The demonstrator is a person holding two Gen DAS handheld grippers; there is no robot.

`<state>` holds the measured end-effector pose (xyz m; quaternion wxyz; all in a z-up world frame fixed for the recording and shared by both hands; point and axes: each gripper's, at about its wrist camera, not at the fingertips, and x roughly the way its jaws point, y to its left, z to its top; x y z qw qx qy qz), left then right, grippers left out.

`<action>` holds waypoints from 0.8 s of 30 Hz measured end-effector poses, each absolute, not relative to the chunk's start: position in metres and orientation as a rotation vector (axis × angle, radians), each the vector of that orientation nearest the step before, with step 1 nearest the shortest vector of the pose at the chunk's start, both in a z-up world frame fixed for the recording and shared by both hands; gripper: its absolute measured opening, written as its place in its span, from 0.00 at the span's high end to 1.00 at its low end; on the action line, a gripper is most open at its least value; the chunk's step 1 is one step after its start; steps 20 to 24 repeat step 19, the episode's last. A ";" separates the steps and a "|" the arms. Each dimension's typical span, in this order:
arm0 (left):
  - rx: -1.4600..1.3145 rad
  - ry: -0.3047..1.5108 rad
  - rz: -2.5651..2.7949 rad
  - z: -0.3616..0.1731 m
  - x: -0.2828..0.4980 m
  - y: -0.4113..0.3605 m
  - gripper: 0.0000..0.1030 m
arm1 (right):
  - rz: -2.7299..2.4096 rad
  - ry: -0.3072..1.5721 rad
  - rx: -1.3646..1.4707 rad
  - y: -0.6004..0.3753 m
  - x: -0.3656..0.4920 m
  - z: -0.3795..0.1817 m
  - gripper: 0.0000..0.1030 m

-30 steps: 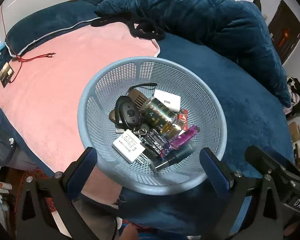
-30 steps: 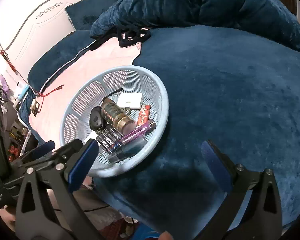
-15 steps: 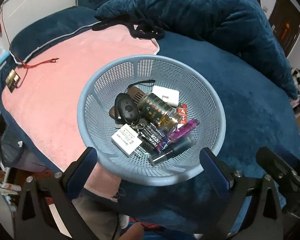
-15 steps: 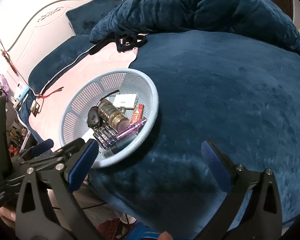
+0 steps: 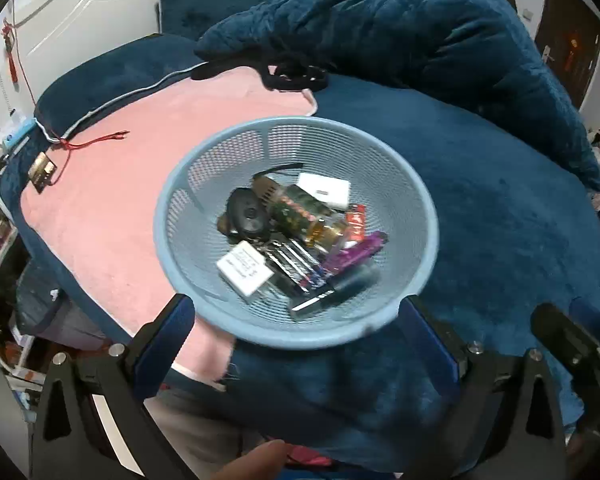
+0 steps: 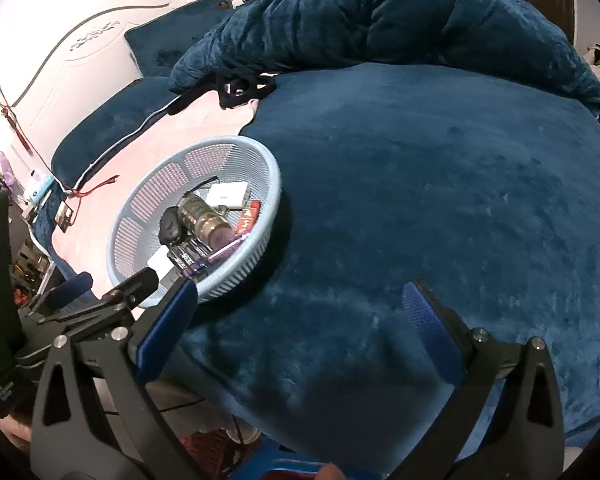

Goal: Organize rigid objects

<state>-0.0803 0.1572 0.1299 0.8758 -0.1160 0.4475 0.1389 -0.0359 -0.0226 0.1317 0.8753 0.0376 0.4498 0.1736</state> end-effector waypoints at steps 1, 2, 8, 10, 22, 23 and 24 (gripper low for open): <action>-0.243 0.936 0.285 0.130 -0.080 0.155 0.01 | 0.358 0.937 0.077 -0.025 -0.038 0.132 0.00; -0.240 0.935 0.282 0.130 -0.081 0.152 0.01 | 0.354 0.936 0.076 -0.026 -0.039 0.131 0.00; -0.221 0.940 0.262 0.129 -0.081 0.136 0.01 | 0.322 0.937 0.086 -0.046 -0.048 0.126 0.00; -0.216 0.946 0.249 0.127 -0.080 0.131 0.01 | 0.312 0.938 0.092 -0.053 -0.050 0.124 0.00; -0.173 0.965 0.170 0.117 -0.075 0.100 0.01 | 0.247 0.942 0.115 -0.089 -0.058 0.113 0.00; -0.173 0.965 0.170 0.117 -0.075 0.100 0.01 | 0.247 0.942 0.115 -0.089 -0.058 0.113 0.00; -0.173 0.965 0.170 0.117 -0.075 0.100 0.01 | 0.247 0.942 0.115 -0.089 -0.058 0.113 0.00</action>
